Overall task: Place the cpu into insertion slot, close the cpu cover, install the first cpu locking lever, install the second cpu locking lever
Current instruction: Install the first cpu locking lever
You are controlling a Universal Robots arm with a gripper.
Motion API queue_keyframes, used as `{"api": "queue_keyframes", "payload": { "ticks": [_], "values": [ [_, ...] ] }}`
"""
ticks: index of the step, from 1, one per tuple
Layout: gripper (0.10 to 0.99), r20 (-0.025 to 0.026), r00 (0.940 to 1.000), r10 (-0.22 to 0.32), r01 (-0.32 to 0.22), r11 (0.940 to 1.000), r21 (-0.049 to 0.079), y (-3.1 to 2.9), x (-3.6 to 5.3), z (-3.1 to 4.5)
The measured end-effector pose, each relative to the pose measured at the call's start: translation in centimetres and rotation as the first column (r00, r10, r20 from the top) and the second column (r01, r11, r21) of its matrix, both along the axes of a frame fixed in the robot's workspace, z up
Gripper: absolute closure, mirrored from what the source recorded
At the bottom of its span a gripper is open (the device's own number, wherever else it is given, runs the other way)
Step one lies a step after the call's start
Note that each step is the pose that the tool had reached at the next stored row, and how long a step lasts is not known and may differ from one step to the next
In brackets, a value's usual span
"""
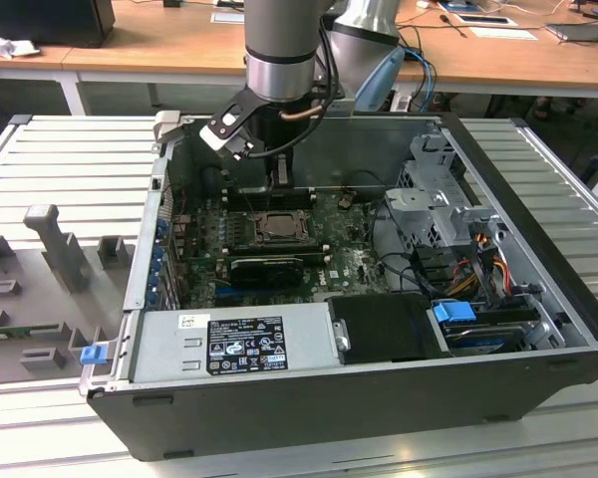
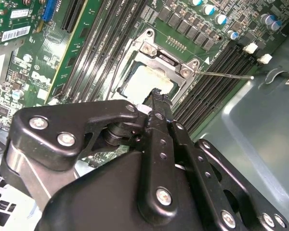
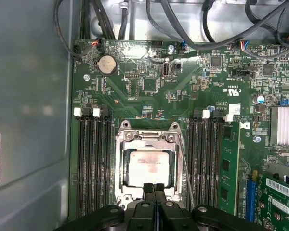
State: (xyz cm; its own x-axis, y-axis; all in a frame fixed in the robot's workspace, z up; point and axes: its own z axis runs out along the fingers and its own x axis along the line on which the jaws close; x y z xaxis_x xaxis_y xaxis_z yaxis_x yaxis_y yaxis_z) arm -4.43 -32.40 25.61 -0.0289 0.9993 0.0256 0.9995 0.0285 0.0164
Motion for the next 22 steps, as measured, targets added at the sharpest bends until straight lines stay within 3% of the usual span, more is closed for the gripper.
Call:
{"api": "queue_keyframes", "payload": {
  "ticks": [4, 15, 22],
  "values": [
    [0.980, 0.0000, 1.0000, 0.000, 0.000, 1.0000, -0.001, 0.00, 0.00, 0.56],
    [0.980, -0.0001, 1.0000, 0.000, 0.000, 1.0000, -0.001, 0.00, 0.00, 3.14],
    [0.980, -0.0001, 0.9999, 0.017, -0.017, 0.9999, -0.001, -0.01, 0.00, 3.18]
  ]
}}
